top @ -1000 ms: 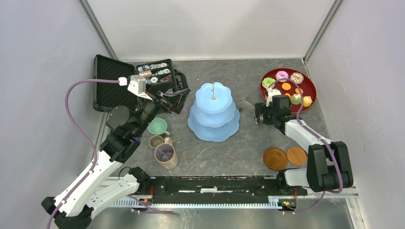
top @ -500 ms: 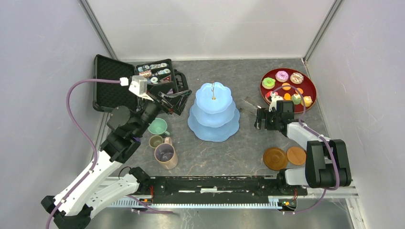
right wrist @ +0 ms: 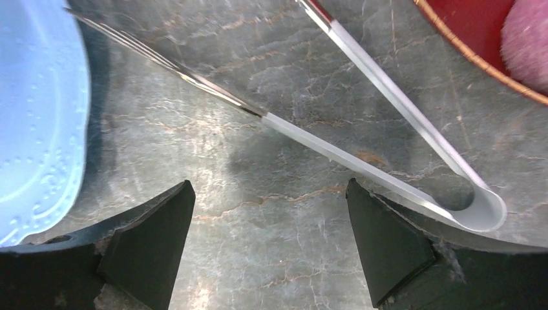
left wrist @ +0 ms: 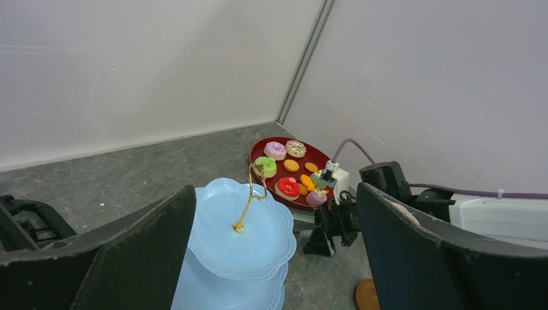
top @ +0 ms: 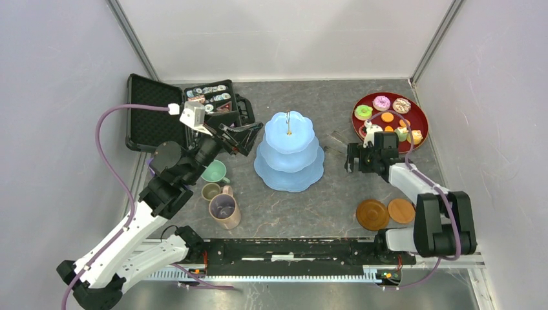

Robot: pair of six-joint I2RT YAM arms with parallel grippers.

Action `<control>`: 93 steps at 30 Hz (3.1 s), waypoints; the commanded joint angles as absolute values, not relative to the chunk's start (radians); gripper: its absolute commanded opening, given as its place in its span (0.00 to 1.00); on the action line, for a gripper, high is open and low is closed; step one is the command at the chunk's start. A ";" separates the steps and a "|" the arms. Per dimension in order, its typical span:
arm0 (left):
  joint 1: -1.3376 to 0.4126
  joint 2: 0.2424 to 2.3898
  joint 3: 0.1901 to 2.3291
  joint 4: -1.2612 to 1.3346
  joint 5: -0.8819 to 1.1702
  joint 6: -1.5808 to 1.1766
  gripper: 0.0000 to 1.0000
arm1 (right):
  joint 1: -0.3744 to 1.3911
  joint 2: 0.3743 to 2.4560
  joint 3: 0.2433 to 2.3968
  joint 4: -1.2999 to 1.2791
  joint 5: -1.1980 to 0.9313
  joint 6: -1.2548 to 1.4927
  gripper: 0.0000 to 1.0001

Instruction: Serve the afternoon tea

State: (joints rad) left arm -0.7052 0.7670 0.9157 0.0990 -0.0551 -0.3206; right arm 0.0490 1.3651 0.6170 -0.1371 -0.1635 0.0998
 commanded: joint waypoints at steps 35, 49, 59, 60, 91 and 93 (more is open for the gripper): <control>-0.775 0.725 0.916 0.110 -0.092 -0.258 1.00 | 0.268 1.252 0.543 -0.033 -0.293 0.328 0.94; -0.788 0.733 0.916 0.114 -0.078 -0.277 1.00 | 0.285 1.079 0.530 -0.175 0.039 0.166 0.98; -0.788 0.731 0.914 0.118 -0.065 -0.276 1.00 | 0.283 1.207 0.475 0.047 -0.031 0.015 0.98; -0.790 0.728 0.913 0.119 -0.067 -0.277 1.00 | 0.287 1.205 0.466 0.071 -0.035 0.012 0.98; -0.896 0.718 0.917 0.105 -0.130 -0.222 1.00 | 0.513 1.327 0.409 0.153 0.606 0.745 0.68; -0.896 0.718 0.917 0.104 -0.128 -0.222 1.00 | 0.523 1.343 0.426 0.166 0.617 0.743 0.66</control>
